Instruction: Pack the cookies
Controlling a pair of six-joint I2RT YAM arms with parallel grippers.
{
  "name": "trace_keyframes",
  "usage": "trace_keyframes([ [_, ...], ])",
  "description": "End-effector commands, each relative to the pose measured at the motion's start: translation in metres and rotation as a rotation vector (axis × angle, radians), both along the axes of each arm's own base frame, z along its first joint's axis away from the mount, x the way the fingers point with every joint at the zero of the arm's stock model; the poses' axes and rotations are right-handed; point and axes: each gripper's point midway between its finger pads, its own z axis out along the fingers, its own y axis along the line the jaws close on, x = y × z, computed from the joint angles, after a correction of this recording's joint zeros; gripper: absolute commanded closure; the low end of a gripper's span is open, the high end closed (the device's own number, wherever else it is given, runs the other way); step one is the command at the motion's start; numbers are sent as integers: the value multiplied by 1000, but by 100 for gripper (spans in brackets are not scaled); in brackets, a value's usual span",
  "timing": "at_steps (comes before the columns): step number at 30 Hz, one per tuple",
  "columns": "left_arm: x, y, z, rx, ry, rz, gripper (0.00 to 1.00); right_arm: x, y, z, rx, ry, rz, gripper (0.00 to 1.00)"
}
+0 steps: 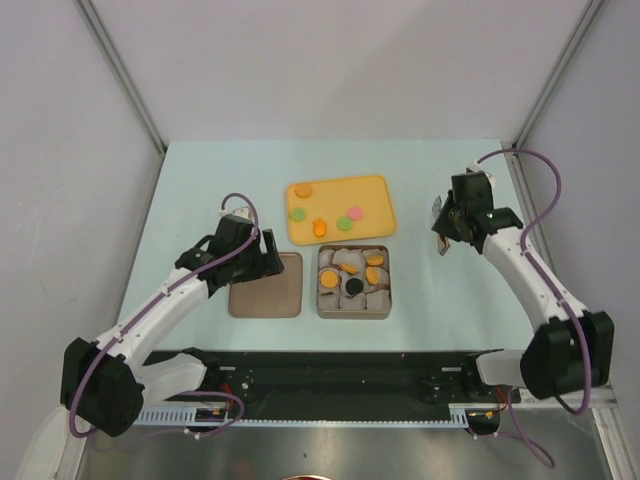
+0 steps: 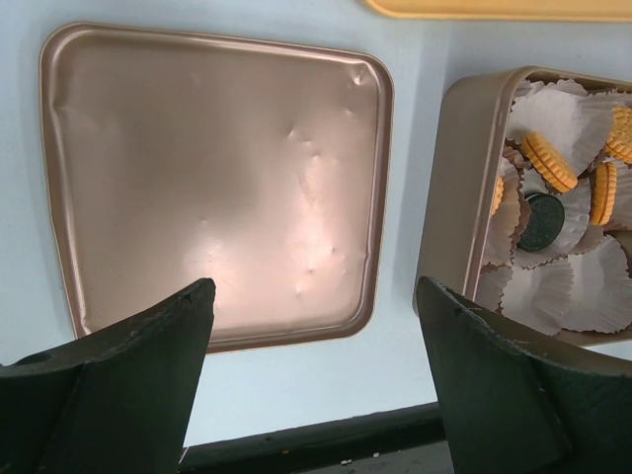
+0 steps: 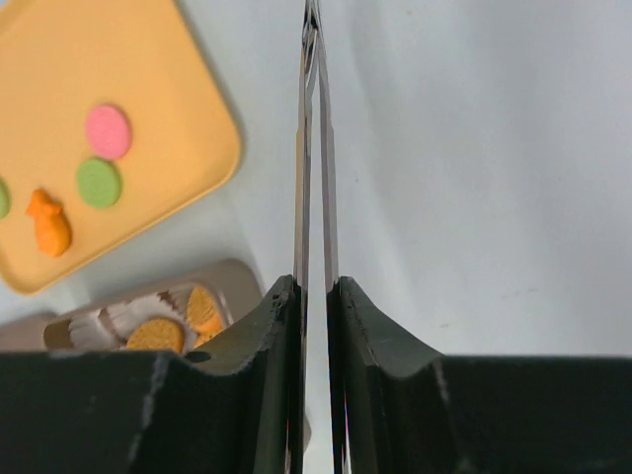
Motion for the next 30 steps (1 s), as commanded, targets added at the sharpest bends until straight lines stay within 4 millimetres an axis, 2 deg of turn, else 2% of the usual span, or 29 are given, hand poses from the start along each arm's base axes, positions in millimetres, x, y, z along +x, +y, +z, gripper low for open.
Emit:
trace_keyframes([
  [1, 3, -2, 9, -31, -39, -3, 12, 34, -3, -14, 49, -18, 12, 82],
  [7, 2, -5, 9, -40, -38, -11, 12, 54, -10, -55, 33, 78, -5, 80],
  [9, 3, -5, 10, -41, -43, -10, 12, 53, -12, -72, 21, 126, -7, 80],
  [13, 2, -4, 9, -42, -41, -10, 12, 52, -9, -90, 31, 177, 2, 77],
  [19, 1, -4, 8, -40, -38, -11, 12, 48, -4, -122, 58, 268, 4, 66],
  [23, 1, -3, 8, -37, -38, -10, 12, 46, -7, -128, 41, 287, 0, 54],
  [25, 1, -3, 7, -37, -36, -9, 12, 46, -7, -128, 37, 285, 5, 52],
  [30, 2, -4, 7, -35, -34, -8, 12, 45, -8, -118, 3, 263, 0, 41],
])
